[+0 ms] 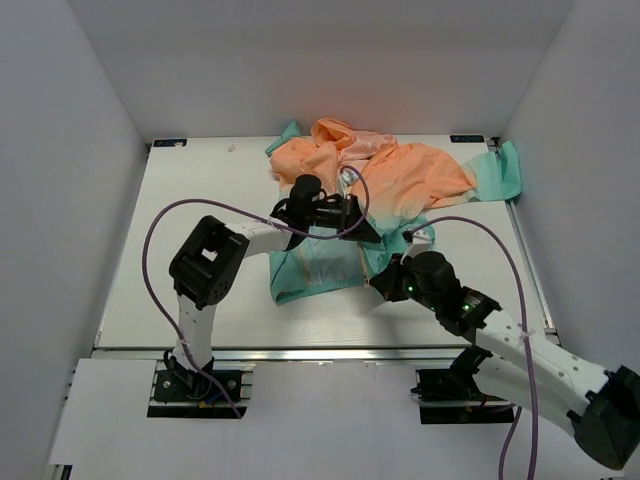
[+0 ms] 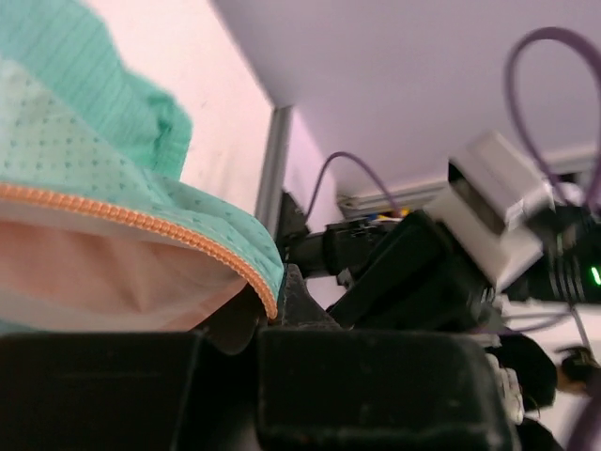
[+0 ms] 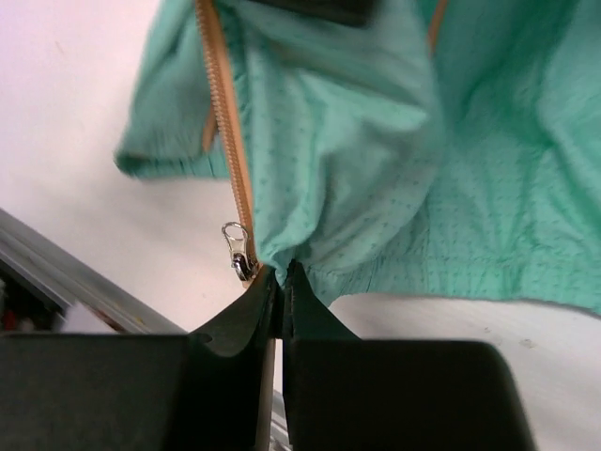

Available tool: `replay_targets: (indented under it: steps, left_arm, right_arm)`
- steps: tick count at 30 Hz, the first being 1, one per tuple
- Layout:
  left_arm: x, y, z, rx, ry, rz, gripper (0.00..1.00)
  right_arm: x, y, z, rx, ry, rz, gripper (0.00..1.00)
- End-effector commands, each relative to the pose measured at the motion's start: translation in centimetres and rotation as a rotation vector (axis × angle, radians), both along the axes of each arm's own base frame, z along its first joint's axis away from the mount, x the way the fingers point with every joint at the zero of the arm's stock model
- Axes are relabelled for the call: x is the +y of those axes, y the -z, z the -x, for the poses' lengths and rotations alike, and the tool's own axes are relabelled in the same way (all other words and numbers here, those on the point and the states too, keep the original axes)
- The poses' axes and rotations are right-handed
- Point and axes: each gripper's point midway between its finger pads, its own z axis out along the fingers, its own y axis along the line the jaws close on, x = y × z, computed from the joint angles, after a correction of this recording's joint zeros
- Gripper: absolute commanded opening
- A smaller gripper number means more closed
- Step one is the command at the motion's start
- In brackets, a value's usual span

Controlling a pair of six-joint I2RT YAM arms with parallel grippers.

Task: Zip up the jacket

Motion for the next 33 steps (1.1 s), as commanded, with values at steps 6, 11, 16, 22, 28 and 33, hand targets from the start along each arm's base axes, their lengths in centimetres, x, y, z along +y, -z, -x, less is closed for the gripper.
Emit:
replay_targets:
  steps: [6,11,16,22,28,33]
  left_arm:
    - [3.3,-4.2,-1.4,-0.075,0.063,0.229,0.81]
    - [4.4,-3.1,-1.2,-0.076,0.018,0.156,0.98]
    - [5.8,-1.0,-0.6,-0.062,-0.052,-0.026,0.98]
    - [7.6,0.6,1.2,-0.132,-0.136,-0.239,0.98]
    - [13.2,4.6,2.4,-0.031,-0.343,-0.580,0.96]
    - [20.8,6.8,4.8,0.085,-0.554,-0.955,0.98]
  right_arm:
    - [-2.6,-1.6,-0.9,0.002,0.066,-0.044,0.00]
    - [-2.0,-1.6,-1.8,0.006,0.065,-0.040,0.00]
    - [-1.1,-1.6,-1.2,0.025,0.005,-0.057,0.00]
    - [0.3,-1.8,-0.6,0.015,-0.077,-0.112,0.00]
    - [-0.2,-1.6,-1.3,0.008,-0.044,-0.074,0.00]
    - [-1.2,-1.1,-2.0,0.023,0.008,-0.003,0.00]
